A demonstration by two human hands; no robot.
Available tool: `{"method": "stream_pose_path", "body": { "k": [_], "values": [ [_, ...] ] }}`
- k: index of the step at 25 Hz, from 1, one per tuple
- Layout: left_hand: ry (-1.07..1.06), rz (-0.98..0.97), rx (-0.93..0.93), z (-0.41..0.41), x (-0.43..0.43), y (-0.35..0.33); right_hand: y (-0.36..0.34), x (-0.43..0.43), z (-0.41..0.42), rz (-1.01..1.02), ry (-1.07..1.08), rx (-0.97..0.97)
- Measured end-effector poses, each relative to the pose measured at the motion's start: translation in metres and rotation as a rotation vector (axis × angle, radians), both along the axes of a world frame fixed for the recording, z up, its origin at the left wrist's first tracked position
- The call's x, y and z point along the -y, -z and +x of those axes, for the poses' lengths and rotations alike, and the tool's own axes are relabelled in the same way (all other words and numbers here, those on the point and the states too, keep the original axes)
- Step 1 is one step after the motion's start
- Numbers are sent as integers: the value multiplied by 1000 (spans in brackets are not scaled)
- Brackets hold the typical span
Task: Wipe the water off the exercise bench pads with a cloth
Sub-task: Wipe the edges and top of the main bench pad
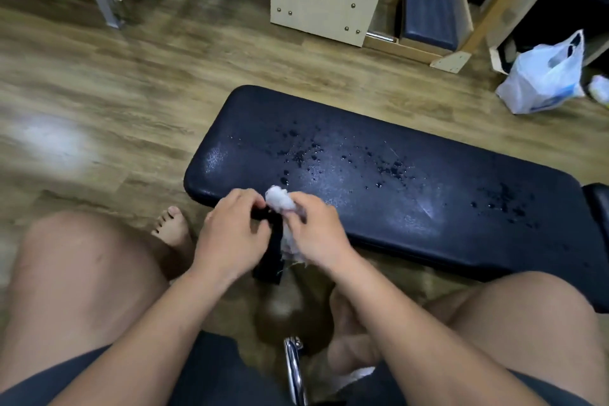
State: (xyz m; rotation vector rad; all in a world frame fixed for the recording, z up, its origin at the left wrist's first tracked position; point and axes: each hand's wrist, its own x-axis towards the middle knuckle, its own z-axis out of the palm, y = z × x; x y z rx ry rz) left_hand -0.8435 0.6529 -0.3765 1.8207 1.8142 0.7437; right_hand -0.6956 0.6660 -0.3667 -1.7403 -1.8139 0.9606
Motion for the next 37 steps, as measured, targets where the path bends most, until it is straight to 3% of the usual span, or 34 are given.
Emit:
{"method": "stream_pose_path", "body": {
  "k": [1,3,4,6,8,10,11,14,15,16,18,20,23,29,37],
  "values": [
    [-95,-85,232,3,-2,-7,-6,3,11,-122,123,-234],
    [-74,-344,686,17,-1,-22,-10,16,33,-422,352,-852],
    [-18,-448,811,27,4,-24,-12,26,43,-528,425,-1117],
    [87,-497,826,46,16,-25,-15,43,53,-599,521,-1312],
    [56,-396,737,56,18,-17,-12,52,59,-516,530,-1124],
    [-8,-350,727,60,20,-14,-9,54,67,-285,441,-674],
    [-8,-354,768,60,20,-17,-10,51,70,-190,387,-541],
    [56,-369,927,53,13,-32,-38,29,80,-35,282,-468],
    [58,-314,876,45,7,-35,-43,18,85,-12,258,-421],
    [47,-223,693,32,-2,-33,-45,7,91,7,247,-279],
    [57,-106,61,2,-15,-25,-31,-2,101,44,210,188],
    [87,-281,-375,-19,-17,-17,-6,12,93,97,111,446],
    [126,-453,-470,-23,-10,-6,25,42,68,194,-40,600],
    [28,-326,-418,-38,-23,-14,39,15,34,315,-133,825],
    [15,-328,-375,-54,-30,-12,39,-34,-39,462,-355,644]
  ]
}}
